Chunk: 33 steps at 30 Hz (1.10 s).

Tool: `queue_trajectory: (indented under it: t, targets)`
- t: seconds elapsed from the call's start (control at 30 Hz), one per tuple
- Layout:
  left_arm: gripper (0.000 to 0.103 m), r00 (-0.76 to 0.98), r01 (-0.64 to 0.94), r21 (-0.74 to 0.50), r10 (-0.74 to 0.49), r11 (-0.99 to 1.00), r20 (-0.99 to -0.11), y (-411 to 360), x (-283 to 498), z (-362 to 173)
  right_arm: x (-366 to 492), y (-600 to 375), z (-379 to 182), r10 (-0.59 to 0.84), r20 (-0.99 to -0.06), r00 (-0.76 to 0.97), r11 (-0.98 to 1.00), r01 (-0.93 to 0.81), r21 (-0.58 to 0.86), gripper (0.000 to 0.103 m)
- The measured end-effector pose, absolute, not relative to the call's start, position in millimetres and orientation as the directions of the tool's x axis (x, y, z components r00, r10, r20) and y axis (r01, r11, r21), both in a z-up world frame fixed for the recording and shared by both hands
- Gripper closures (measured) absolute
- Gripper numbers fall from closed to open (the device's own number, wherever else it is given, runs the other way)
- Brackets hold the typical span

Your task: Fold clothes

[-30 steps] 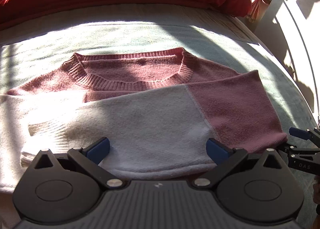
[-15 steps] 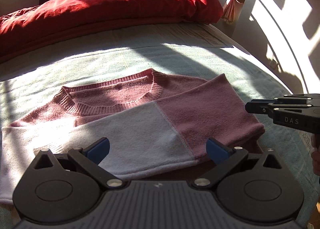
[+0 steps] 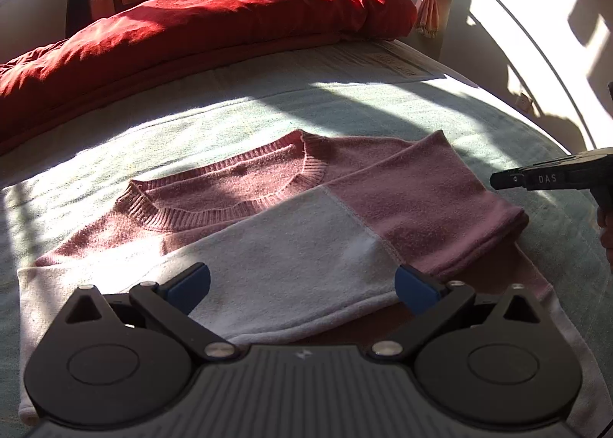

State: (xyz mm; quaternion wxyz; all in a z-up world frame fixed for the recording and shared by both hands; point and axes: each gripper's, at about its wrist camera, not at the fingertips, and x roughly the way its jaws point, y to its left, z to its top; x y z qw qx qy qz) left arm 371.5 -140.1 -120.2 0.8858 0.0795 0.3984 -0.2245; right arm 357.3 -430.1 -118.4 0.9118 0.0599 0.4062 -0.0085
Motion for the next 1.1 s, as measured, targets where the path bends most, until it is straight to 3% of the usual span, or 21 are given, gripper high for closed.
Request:
queue_trajectory:
  t: [0.13, 0.33, 0.53, 0.77, 1.1]
  targets:
    - [0.001, 0.562, 0.426, -0.055, -0.312, 0.903, -0.766, -133.1, 382.7, -135.0, 383.7, -409.8, -116.4, 0.088, -0.734, 0.673, 0.993, -0.002, 0.117, 0.099]
    - [0.001, 0.542, 0.412, -0.086, -0.319, 0.907, -0.778, -116.6, 384.7, -147.3, 412.8, -418.1, -147.0, 0.023, -0.786, 0.618, 0.996, 0.051, 0.07, 0.1]
    - [0.001, 0.572, 0.414, -0.088, -0.334, 0.906, -0.749, -102.3, 389.7, -134.6, 414.6, -422.8, -124.1, 0.032, -0.744, 0.668, 0.995, 0.046, 0.085, 0.096]
    - [0.001, 0.545, 0.375, -0.116, -0.32, 0.92, -0.775, -85.7, 401.5, -154.7, 452.4, -419.2, -147.5, -0.002, -0.798, 0.602, 0.995, 0.083, 0.06, 0.095]
    - [0.001, 0.552, 0.327, -0.155, -0.322, 0.932, -0.77, -65.5, 391.3, -131.0, 396.6, -375.0, -103.9, 0.264, -0.765, 0.587, 0.964, -0.13, 0.232, 0.091]
